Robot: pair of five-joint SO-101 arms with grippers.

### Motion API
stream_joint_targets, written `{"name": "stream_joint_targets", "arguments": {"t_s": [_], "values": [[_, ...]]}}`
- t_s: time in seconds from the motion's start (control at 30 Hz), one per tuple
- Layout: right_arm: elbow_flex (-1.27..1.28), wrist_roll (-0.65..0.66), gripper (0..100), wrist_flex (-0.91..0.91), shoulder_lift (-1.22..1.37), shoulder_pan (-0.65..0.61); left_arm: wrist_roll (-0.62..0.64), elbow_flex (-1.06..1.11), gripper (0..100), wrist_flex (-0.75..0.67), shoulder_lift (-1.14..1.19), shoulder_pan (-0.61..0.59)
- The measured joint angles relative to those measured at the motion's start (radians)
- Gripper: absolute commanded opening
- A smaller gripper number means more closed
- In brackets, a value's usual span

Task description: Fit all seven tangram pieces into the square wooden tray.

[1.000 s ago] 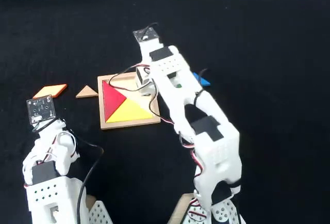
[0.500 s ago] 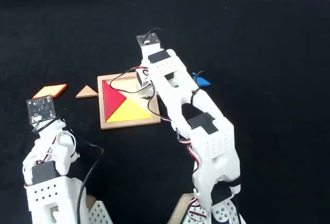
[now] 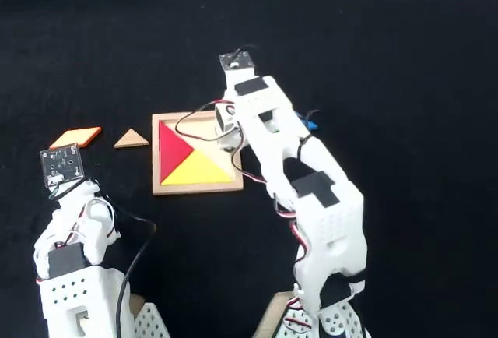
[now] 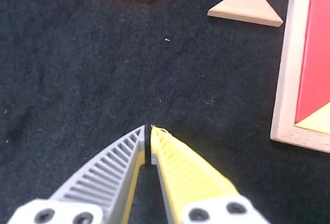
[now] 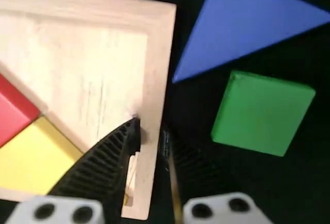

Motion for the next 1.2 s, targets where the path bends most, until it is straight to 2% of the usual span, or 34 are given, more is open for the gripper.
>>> {"name": "stream_joint_targets", "arguments": {"t_s": [0.37,0.43,0.5,0.6,0.73,0.83,1.03,1.13,1.2], "values": [[0.147,0.060,2.5,-0.097,-0.089,0.002,0.000,0.000,3,0.000,0.000,0.000],[0.147,0.060,7.4,-0.097,-0.089,0.002,0.000,0.000,3,0.000,0.000,0.000],[0.147,0.060,17.1,-0.097,-0.089,0.002,0.000,0.000,4,0.000,0.000,0.000],[0.147,0.061,26.6,-0.074,-0.091,0.000,0.000,0.000,15,0.000,0.000,0.000],[0.112,0.169,22.4,0.002,-0.095,-0.017,0.008,0.000,26,0.000,0.000,0.000],[0.049,0.242,22.4,0.092,-0.097,-0.012,0.063,0.000,26,0.021,0.000,0.000],[-0.028,0.261,22.4,0.252,-0.281,-0.012,0.086,-0.003,26,0.044,0.000,-0.071],[-0.028,0.287,22.4,0.313,-0.400,0.000,0.075,-0.011,26,0.060,0.000,-0.081],[-0.012,0.298,22.0,0.324,-0.462,0.044,0.011,-0.029,26,0.075,0.000,-0.081]]}}
